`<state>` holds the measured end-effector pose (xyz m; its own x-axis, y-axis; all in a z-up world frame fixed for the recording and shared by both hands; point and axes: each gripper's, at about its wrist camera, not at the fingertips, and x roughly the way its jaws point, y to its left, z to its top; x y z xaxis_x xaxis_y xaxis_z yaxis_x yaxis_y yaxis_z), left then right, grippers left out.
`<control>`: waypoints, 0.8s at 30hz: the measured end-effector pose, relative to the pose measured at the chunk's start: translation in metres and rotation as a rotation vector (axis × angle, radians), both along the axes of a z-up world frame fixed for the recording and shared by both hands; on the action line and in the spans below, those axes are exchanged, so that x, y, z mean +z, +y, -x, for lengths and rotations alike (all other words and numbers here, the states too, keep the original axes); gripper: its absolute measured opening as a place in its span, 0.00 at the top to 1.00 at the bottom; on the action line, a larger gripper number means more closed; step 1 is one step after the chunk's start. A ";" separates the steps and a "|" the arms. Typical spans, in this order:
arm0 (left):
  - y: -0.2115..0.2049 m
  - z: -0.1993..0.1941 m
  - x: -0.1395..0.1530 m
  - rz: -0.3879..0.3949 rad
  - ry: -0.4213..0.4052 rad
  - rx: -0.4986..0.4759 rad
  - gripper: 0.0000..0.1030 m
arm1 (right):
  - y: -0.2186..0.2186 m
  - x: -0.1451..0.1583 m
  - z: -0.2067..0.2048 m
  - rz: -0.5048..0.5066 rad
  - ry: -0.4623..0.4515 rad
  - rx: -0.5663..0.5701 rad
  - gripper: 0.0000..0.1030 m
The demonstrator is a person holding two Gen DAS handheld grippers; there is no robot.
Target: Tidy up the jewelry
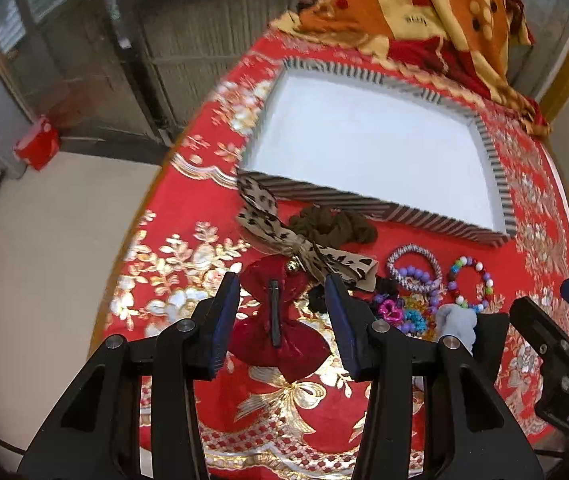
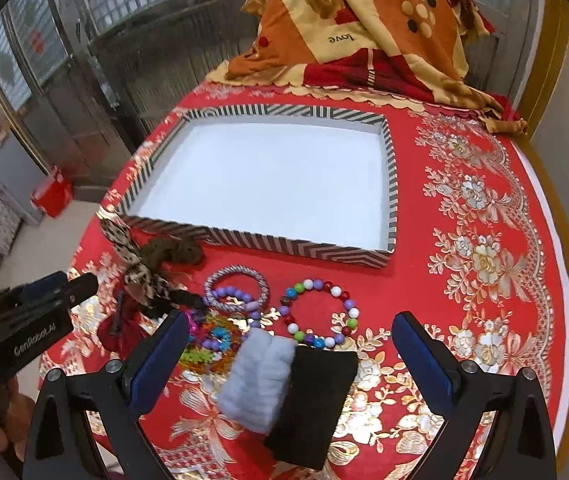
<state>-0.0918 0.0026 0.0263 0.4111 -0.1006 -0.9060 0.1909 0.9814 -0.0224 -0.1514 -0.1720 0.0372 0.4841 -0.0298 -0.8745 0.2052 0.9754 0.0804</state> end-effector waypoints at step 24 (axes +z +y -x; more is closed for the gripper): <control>0.004 -0.001 0.007 0.001 -0.038 -0.008 0.58 | -0.009 -0.007 0.019 -0.017 -0.018 -0.108 0.02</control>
<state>-0.0906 0.0068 0.0332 0.4446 -0.1048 -0.8896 0.1993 0.9798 -0.0158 -0.1701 -0.1812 0.0301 0.4942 -0.0679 -0.8667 0.3071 0.9463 0.1010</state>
